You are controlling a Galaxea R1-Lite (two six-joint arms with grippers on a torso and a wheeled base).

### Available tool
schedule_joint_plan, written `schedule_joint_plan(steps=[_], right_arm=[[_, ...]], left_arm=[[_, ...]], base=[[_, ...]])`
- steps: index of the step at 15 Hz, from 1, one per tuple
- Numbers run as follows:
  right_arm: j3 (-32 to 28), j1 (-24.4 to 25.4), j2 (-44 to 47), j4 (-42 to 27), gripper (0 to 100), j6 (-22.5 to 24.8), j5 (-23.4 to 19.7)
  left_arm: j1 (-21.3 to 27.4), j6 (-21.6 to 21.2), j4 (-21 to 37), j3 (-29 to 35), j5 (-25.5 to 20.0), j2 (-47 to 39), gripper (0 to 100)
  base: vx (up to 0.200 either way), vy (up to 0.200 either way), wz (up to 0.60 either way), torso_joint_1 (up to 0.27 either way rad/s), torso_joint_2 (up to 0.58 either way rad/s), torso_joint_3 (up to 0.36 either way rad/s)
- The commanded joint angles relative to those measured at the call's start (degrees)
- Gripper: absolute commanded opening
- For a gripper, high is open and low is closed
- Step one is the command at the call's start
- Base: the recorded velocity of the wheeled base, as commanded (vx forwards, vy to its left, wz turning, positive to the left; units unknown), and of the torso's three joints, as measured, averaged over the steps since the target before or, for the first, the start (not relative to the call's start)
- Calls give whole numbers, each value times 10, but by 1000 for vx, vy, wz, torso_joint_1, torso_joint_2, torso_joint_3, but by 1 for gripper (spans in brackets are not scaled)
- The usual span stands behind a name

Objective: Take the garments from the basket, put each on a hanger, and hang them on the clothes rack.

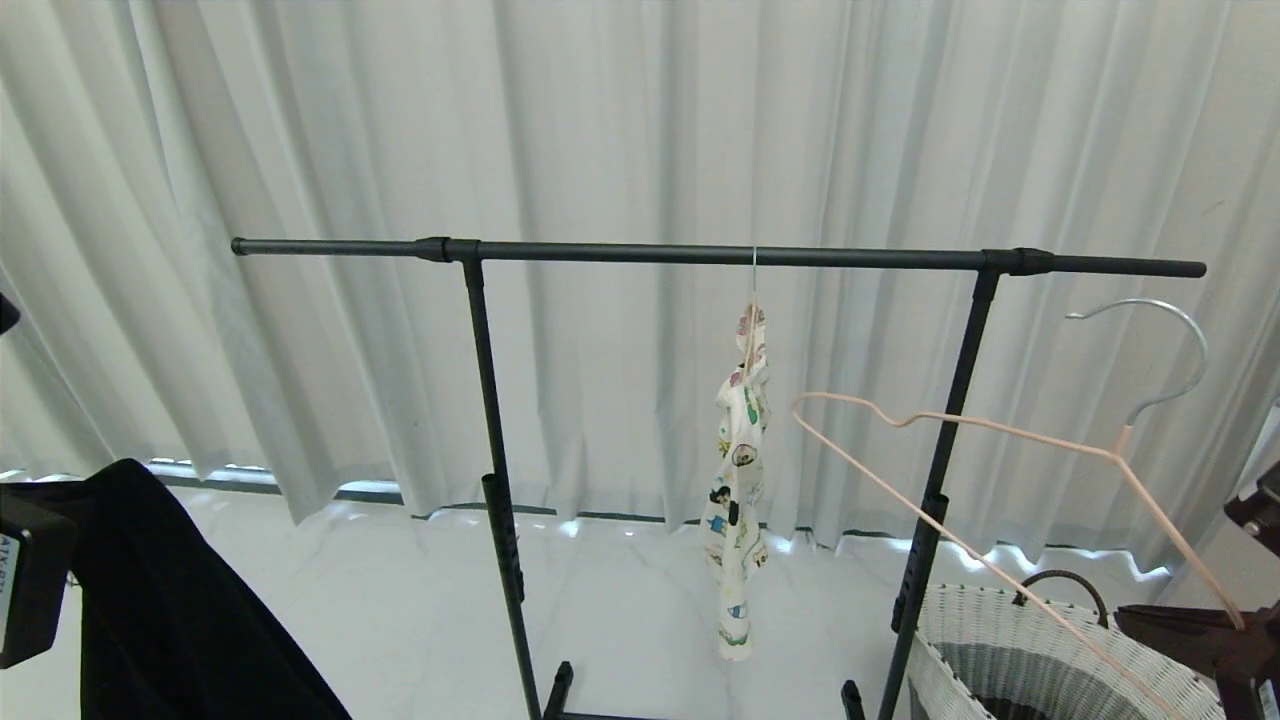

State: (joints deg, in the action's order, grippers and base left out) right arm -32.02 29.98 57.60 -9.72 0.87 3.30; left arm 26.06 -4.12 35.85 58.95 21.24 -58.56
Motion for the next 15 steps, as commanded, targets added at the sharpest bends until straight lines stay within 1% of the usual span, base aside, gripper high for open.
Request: schedule_joint_plan(steps=[1,4,5,6,8,10,11,12,13,14,15], right_arm=[[-5,39,-18,-2,0,0,-6],[-23,76,-8,-19,0,0,-10],[-32,83,-3,-26,0,0,-23],[-44,83,6,-32,0,0,-42],[-57,86,26,-36,0,0,-65],[-58,94,45,-35,0,0,-77],[-58,101,52,-35,0,0,-82],[-58,107,58,-35,0,-1,-92],[-58,112,63,-35,0,-2,-103],[-58,118,66,-35,0,-2,-112],[-57,129,68,-36,0,-4,-124]], left_arm=[[5,0,-14,-16,0,-1,0],[5,-19,-55,-45,0,-4,0],[5,-25,-66,-54,-1,-5,0],[7,-27,-76,-65,-3,-6,0],[39,-27,-90,-79,-4,-19,0],[55,-26,-91,-86,-4,-60,0],[70,-22,-104,-82,-5,-88,0],[88,-19,-139,-80,-7,-111,0],[94,-21,-178,-78,-11,-139,0],[94,-21,-192,-69,-12,-166,0],[92,-3,-192,-46,-13,-207,0]], base=[[-200,0,0,2,-2,7],[-200,0,0,2,2,-1],[-200,0,0,2,2,2],[0,0,0,0,0,0],[0,0,0,0,0,0],[0,0,0,0,0,0],[0,0,0,0,0,0],[0,0,0,0,0,0],[0,0,0,0,0,0],[0,0,0,0,0,0],[0,0,0,0,0,0]])
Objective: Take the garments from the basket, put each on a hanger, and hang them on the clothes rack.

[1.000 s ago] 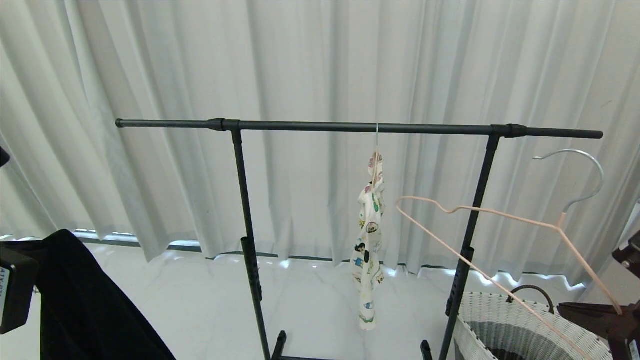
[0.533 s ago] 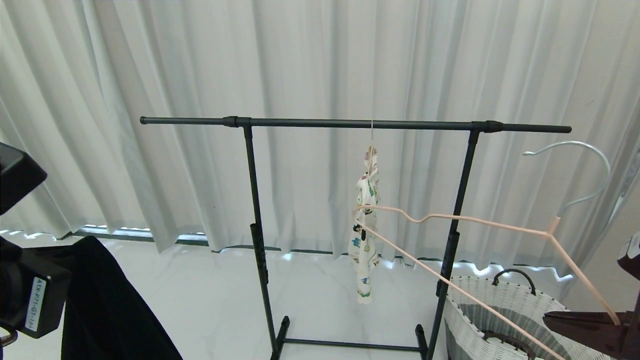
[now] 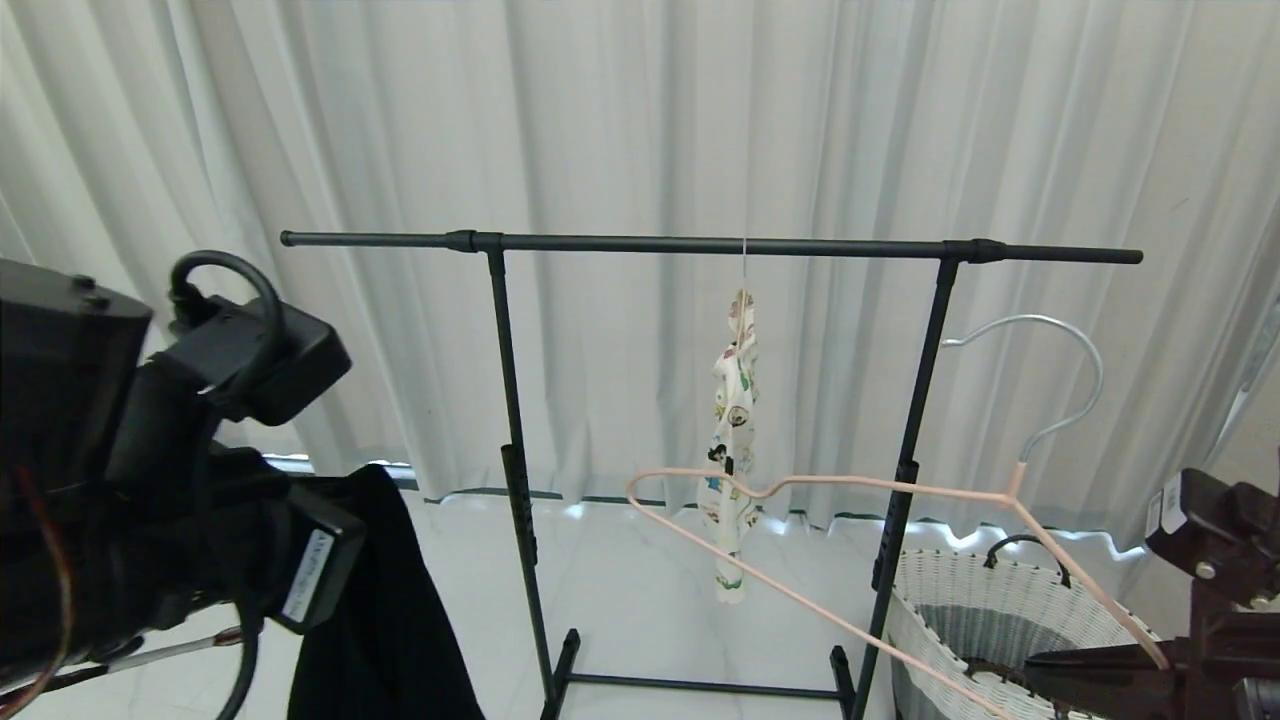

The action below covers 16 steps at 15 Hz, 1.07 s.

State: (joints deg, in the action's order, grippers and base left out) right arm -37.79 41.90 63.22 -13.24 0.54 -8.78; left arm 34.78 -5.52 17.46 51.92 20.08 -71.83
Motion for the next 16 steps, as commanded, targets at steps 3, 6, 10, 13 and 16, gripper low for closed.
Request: schedule_joint_plan(steps=[3,6,10,13,16], right_arm=[[1,37,16,-1,0,-15,-53],[1,44,18,-1,0,-26,-92],[1,21,54,18,0,-27,-93],[0,-9,75,52,0,-27,-92],[-7,-11,79,54,0,-27,-94]], left_arm=[[13,179,-7,128,1,-192,0],[13,188,-8,157,1,-226,0],[51,210,-8,158,0,-215,0],[63,211,-8,158,1,-201,0],[73,211,-10,158,2,-199,0]], base=[[0,0,0,0,0,0],[0,0,0,0,0,0],[0,0,0,0,0,0],[0,0,0,0,0,0],[0,0,0,0,0,0]])
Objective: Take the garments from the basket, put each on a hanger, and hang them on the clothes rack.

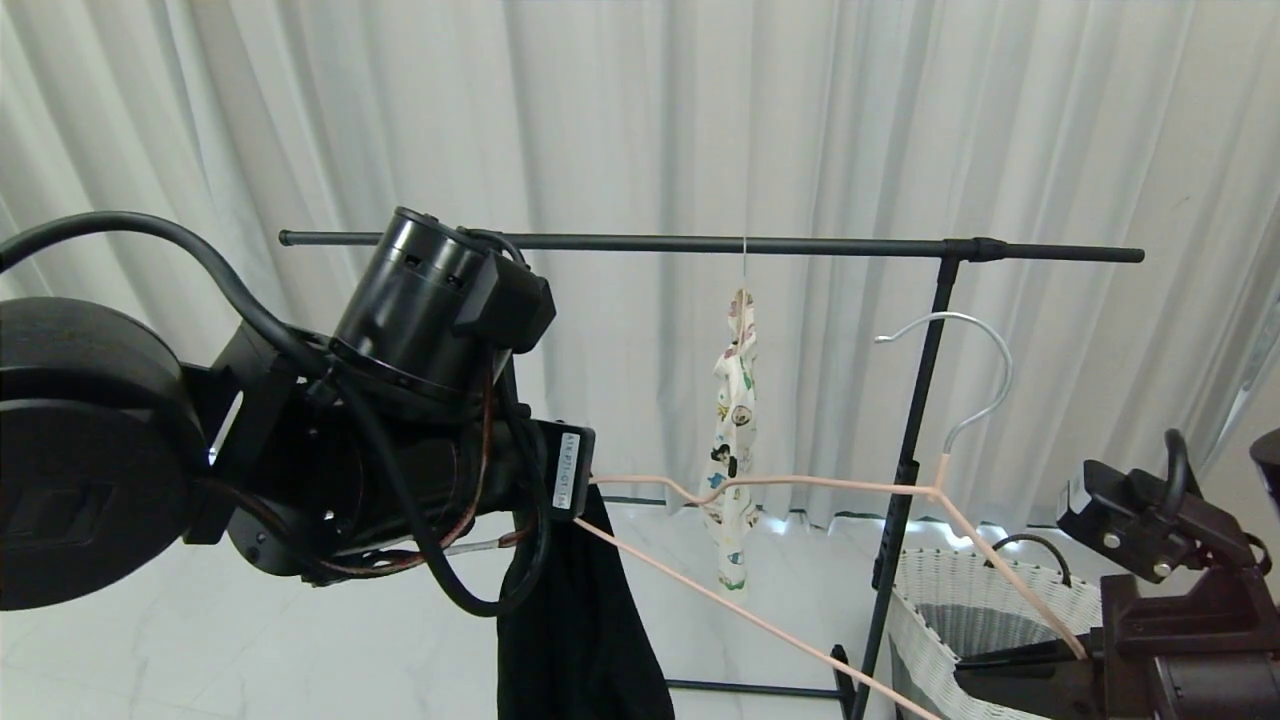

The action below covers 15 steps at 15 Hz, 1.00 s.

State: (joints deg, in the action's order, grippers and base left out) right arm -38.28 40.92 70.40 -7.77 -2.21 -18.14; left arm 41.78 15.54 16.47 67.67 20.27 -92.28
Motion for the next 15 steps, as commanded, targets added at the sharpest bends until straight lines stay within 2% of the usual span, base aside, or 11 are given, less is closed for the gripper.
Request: schedule_joint_plan(steps=[1,7,12,15], right_arm=[[-4,-1,7,0,0,-1,-1],[-21,12,9,0,0,-25,-1],[-41,27,48,8,0,-25,-1],[-58,27,76,17,0,-27,-1]], left_arm=[[10,5,0,0,0,5,0],[18,11,-2,1,2,4,0],[52,13,-23,18,1,5,0],[82,34,-24,40,1,3,0]], base=[[0,0,0,0,0,0],[0,0,0,0,0,0],[0,0,0,0,0,0],[0,0,0,0,0,0]])
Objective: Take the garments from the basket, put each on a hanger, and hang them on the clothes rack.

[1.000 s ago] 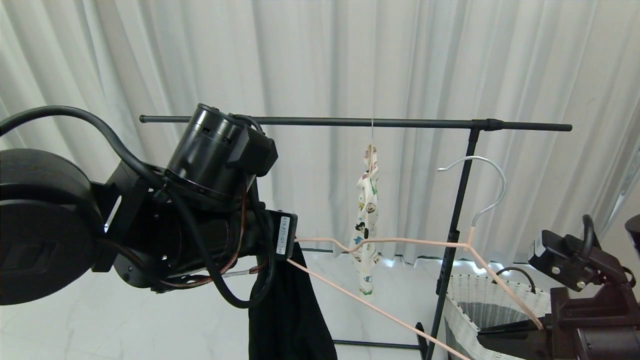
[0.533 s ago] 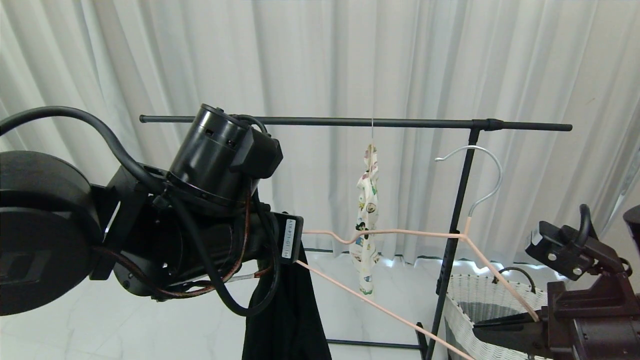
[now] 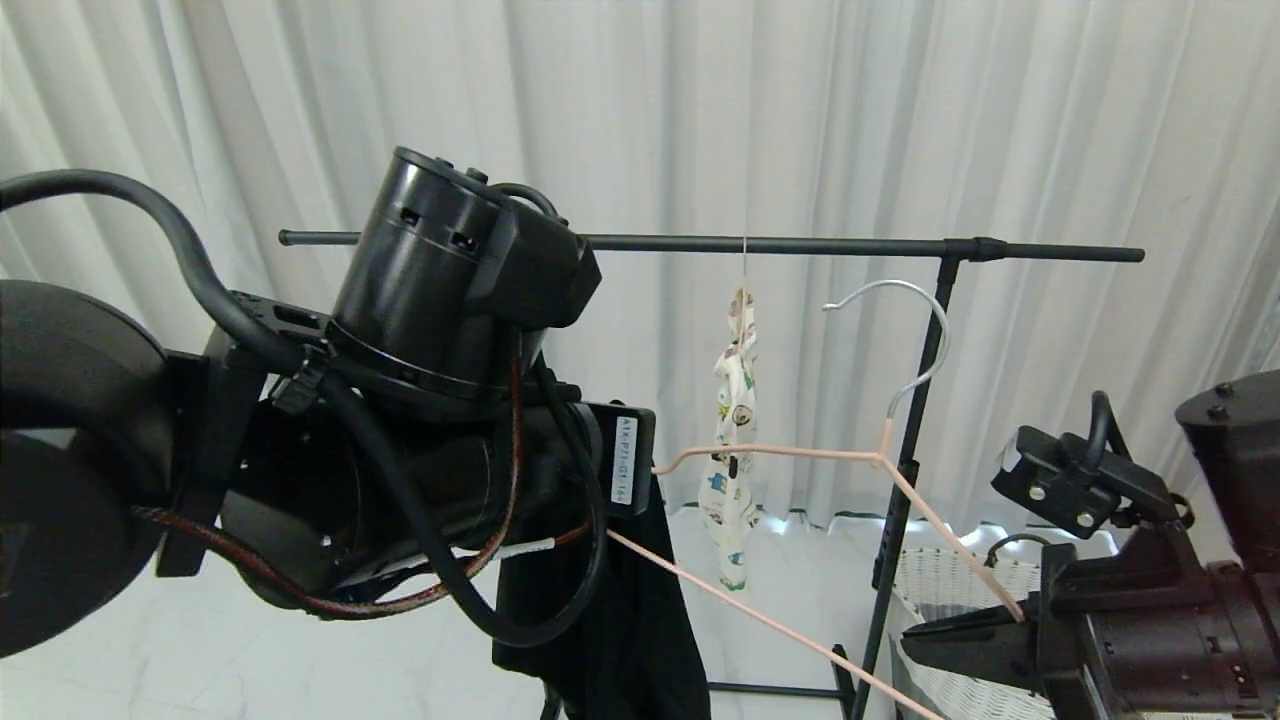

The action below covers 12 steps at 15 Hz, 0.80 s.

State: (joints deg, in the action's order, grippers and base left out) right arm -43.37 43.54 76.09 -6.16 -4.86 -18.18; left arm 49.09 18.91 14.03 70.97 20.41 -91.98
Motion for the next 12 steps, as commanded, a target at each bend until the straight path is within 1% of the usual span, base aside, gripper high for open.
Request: schedule_joint_plan(steps=[1,3,6,8,10,12], right_arm=[[-14,0,27,1,0,-1,0],[-29,1,45,1,0,-4,0],[-46,17,71,28,0,-33,1],[-50,32,82,53,0,-51,2],[-49,42,83,59,0,-60,2],[-48,52,83,59,0,-66,2]], left_arm=[[18,2,0,9,-1,0,0],[33,3,-1,14,-1,0,0],[48,3,-45,19,-1,-4,0],[51,3,-48,20,-1,-4,0],[51,3,-48,25,-1,-4,0],[52,4,-49,49,-3,-5,0]], base=[[0,0,0,0,0,0],[0,0,0,0,0,0],[0,0,0,0,0,0],[0,0,0,0,0,0],[0,0,0,0,0,0],[0,0,0,0,0,0]])
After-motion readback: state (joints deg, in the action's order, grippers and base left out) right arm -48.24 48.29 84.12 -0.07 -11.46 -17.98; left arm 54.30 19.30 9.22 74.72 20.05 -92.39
